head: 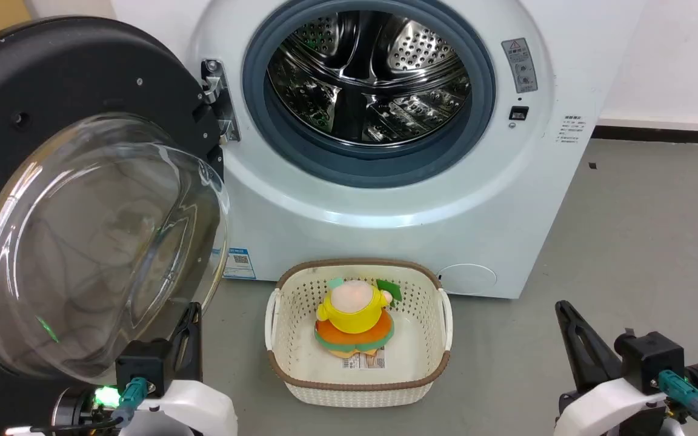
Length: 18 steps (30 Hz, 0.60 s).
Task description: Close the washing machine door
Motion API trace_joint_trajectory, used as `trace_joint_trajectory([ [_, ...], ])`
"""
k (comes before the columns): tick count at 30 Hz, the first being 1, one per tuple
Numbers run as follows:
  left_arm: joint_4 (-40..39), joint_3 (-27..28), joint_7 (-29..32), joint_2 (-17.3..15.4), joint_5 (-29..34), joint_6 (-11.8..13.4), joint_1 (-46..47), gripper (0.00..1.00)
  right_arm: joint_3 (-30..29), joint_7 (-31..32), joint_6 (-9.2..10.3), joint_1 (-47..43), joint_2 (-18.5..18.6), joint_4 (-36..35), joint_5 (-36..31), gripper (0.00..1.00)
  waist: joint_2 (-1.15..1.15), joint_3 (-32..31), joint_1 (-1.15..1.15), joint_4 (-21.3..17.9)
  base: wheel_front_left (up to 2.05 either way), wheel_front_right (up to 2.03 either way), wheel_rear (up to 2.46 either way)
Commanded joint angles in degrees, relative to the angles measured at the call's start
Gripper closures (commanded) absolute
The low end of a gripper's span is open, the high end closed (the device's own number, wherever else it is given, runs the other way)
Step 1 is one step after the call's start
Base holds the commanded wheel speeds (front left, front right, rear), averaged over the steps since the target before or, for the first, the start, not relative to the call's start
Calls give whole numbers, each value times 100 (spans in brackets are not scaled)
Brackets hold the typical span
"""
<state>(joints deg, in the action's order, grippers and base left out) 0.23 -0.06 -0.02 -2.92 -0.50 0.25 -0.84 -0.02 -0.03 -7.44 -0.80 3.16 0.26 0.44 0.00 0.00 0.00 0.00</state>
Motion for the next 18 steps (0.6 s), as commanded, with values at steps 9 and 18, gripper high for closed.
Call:
trace_joint_trajectory([
  [9, -23, 6, 2, 4, 50, -25, 84, 100, 2, 3, -5, 80, -28, -26, -44, 100, 0, 0, 0, 0, 0, 0, 0],
  [18, -23, 6, 2, 4, 50, -25, 84, 100, 2, 3, -5, 80, -28, -26, -44, 100, 0, 0, 0, 0, 0, 0, 0],
])
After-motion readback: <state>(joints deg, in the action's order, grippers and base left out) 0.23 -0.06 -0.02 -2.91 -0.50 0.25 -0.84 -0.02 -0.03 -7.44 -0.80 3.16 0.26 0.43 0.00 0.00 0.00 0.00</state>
